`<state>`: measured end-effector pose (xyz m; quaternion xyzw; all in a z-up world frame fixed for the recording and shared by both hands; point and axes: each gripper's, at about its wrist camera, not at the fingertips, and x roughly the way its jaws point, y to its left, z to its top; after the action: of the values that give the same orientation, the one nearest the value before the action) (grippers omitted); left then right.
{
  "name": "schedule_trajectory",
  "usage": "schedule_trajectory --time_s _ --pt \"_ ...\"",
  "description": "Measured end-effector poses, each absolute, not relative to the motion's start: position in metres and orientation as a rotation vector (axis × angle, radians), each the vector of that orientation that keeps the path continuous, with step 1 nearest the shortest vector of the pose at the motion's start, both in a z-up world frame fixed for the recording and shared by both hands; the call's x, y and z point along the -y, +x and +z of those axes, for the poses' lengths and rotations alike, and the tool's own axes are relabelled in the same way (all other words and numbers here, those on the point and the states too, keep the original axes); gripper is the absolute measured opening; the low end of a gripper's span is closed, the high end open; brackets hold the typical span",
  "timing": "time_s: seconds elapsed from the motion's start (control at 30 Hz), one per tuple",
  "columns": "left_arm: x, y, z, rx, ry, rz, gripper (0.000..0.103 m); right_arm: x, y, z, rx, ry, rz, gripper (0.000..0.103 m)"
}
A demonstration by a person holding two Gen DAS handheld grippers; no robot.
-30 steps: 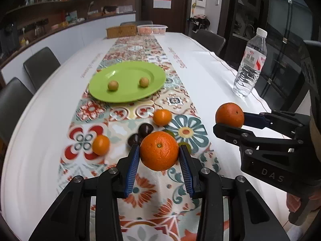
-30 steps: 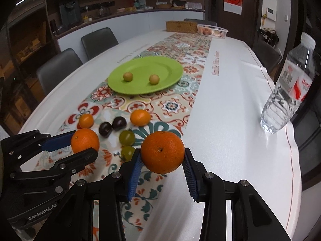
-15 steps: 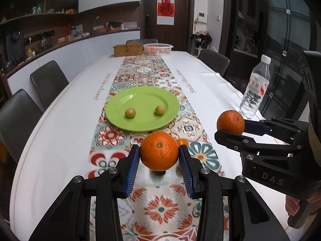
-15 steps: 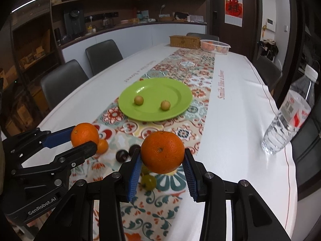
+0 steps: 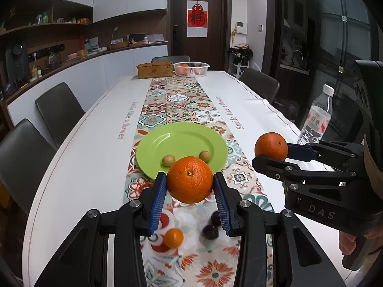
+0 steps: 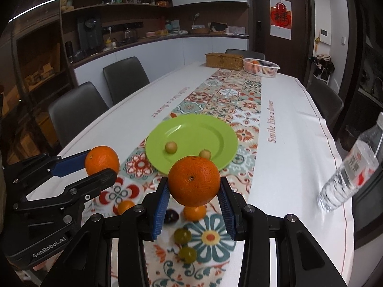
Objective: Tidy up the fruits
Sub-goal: 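Carry both oranges onto the green plate and open both grippers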
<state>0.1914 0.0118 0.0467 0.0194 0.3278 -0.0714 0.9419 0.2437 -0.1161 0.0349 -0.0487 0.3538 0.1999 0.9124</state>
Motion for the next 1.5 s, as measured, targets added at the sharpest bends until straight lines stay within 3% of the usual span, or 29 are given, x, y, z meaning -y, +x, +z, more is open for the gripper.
schedule_trajectory --time_s 0.53,1.5 --pt "-0.034 0.268 0.047 -0.69 0.091 -0.16 0.039 0.087 0.316 0.035 -0.754 -0.153 0.398 0.041" --pt "-0.059 0.424 -0.043 -0.971 0.017 -0.261 0.039 0.055 0.454 -0.038 -0.993 -0.181 0.453 0.041"
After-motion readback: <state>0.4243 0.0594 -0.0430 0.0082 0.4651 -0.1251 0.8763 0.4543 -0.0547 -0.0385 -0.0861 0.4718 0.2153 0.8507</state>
